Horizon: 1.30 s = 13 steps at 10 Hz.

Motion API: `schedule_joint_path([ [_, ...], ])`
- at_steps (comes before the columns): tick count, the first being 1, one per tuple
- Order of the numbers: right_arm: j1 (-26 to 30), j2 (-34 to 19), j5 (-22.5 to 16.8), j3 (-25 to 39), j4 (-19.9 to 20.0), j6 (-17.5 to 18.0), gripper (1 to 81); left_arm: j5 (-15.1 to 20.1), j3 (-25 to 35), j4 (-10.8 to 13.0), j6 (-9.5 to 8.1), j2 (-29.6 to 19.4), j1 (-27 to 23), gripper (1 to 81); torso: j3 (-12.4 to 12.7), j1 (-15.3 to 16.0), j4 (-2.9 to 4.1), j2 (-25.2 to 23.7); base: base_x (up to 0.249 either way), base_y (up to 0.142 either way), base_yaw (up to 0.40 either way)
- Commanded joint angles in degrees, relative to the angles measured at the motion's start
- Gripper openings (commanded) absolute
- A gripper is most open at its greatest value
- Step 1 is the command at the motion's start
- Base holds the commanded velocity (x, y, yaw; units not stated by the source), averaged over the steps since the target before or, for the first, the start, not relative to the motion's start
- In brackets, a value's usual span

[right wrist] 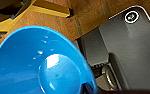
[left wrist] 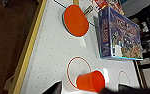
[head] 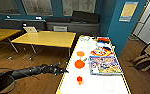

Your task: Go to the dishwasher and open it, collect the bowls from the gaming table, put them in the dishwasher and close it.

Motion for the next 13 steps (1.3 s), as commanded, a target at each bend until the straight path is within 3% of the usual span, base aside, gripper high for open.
schedule_joint_path([
  [1, 1.81, -1.37, -1.62, 0.39, -1.55, 0.06, 1.0, 1.23, -3.29, 1.24, 0.14, 4.13, -8.37, 81.1, 0.00, 0.00, 0.00, 0.00, 0.000, 0.000, 0.000],
  [6, 1.73, -0.32, -1.97, -0.75, -1.55, -0.03, 1.0, 1.58, -6.36, 3.09, 0.14, 10.29, -7.76, 81.1, 0.00, 0.02, 0.00, 0.00, 0.000, 0.000, 0.000],
  [13, 1.90, 0.65, -2.31, -1.72, -1.64, -0.21, 1.0, 1.67, -6.37, 3.97, 0.14, 11.53, -6.79, 81.1, -0.02, 0.02, 0.00, 0.02, 0.000, 0.000, 0.000],
])
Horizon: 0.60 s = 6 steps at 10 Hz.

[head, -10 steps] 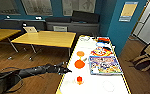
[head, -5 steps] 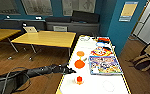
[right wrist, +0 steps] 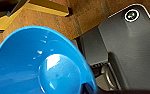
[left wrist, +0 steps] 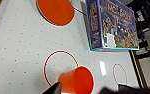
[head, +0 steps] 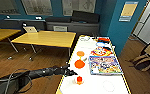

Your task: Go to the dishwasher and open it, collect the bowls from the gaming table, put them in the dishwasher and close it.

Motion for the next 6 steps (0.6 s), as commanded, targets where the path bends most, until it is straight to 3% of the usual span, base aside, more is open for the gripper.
schedule_joint_path([
  [1, 1.90, -1.49, -2.01, 0.77, -1.53, -0.16, 1.0, 1.09, 0.98, 0.23, 0.13, -0.35, -9.08, 81.1, 0.00, 0.00, 0.00, 0.00, 0.000, 0.000, 0.000],
  [6, 1.90, -1.23, -2.01, 0.77, -1.61, -0.25, 1.0, 1.00, 0.36, 0.23, 0.22, 0.09, -9.08, 81.1, 0.02, -0.09, 0.00, -0.02, 0.044, 0.000, 0.000],
])
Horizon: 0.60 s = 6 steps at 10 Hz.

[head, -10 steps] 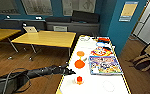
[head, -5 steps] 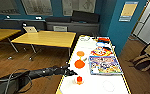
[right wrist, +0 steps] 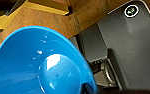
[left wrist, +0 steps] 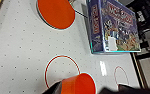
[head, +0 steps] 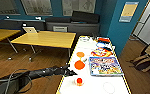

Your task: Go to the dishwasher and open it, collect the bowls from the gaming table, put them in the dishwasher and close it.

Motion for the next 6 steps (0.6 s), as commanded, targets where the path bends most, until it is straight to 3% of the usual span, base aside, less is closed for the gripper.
schedule_joint_path([
  [1, 2.36, -1.89, -1.40, 1.09, -1.48, -0.21, 1.0, 1.02, 0.61, 0.14, 0.19, 0.07, -9.17, 81.1, 0.00, 0.00, 0.00, 0.00, 0.085, 0.000, 0.000],
  [6, 2.28, -1.71, -1.40, 1.09, -1.48, -0.21, 1.0, 1.02, -0.10, 0.06, 0.19, 0.07, -9.08, 81.1, -0.02, 0.11, 0.00, 0.09, 0.017, 0.000, 0.000],
])
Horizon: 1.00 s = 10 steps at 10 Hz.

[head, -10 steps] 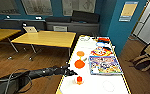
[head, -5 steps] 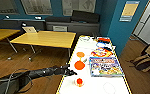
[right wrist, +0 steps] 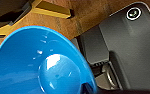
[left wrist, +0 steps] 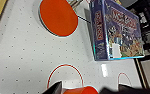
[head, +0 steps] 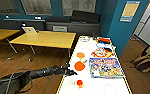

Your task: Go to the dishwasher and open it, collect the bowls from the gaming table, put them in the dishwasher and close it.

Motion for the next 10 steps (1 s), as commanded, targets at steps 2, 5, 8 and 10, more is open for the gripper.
schedule_joint_path([
  [2, 1.49, -1.91, -1.46, -0.31, -1.24, -0.05, 1.0, 1.03, 0.88, 0.06, 0.28, -0.28, -8.65, 81.1, 0.00, 0.00, 0.00, 0.00, 0.000, 0.000, 0.000],
  [5, 1.13, -1.56, -1.46, -1.45, -1.16, -0.05, 1.0, 0.95, 0.44, 1.19, 0.72, 1.65, -6.72, 81.1, -0.02, 0.00, 0.00, 0.00, 0.000, 0.000, 0.000],
  [8, 1.40, -1.21, -1.55, -1.45, -1.33, -0.14, 1.0, 0.68, 0.35, 2.96, 0.72, 3.32, -4.78, 81.1, 0.00, 0.00, 0.00, 0.00, 0.000, 0.000, 0.000],
  [10, 1.49, -1.03, -1.55, -1.45, -1.33, -0.14, 1.0, 0.77, -1.06, 2.61, 0.10, 4.38, -4.43, 81.1, 0.00, 0.00, 0.00, 0.00, 0.000, 0.000, 0.000],
])
